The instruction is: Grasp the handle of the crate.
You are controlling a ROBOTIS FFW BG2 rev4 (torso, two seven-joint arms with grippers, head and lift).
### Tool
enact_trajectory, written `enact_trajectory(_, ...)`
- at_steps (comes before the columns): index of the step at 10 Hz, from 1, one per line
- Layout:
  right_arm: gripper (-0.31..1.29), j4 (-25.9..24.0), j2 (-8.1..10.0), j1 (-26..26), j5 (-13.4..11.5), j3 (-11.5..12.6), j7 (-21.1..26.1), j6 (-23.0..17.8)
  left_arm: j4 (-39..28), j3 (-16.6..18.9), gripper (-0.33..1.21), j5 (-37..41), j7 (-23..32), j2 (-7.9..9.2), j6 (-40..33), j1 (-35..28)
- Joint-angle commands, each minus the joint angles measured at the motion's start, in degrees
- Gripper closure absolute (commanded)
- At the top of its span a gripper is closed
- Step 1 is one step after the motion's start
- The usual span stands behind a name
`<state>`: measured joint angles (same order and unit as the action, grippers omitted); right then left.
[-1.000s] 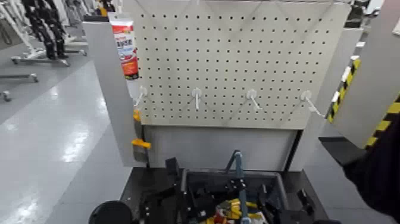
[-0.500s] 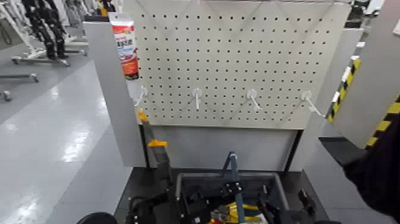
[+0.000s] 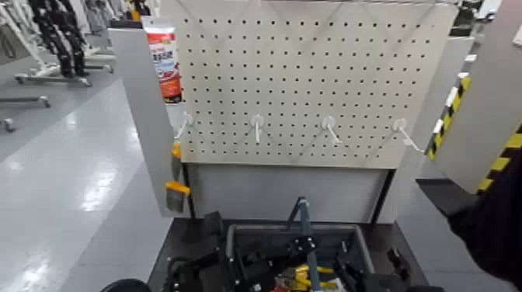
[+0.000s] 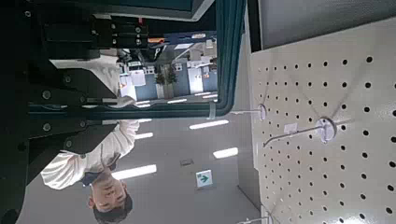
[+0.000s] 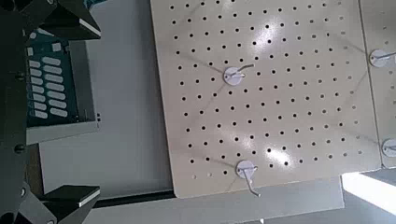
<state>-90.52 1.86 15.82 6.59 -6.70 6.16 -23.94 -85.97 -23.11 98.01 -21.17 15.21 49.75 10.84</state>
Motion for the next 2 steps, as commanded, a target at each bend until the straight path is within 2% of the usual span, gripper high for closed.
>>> enact_trajectory(1, 0.13, -0.2, -0.10, 0.0, -1.2, 0.2, -0.2, 0.1, -0.2, 0.1, 1.15, 0.1, 0.0, 0.00, 0.0, -0.1)
enact_trajectory(2, 0.13, -0.5, -0.19, 0.0, -1.5, 0.4, -0.5, 0.9, -0.2, 0.1, 1.15, 0.1, 0.0, 0.00, 0.0, -0.1)
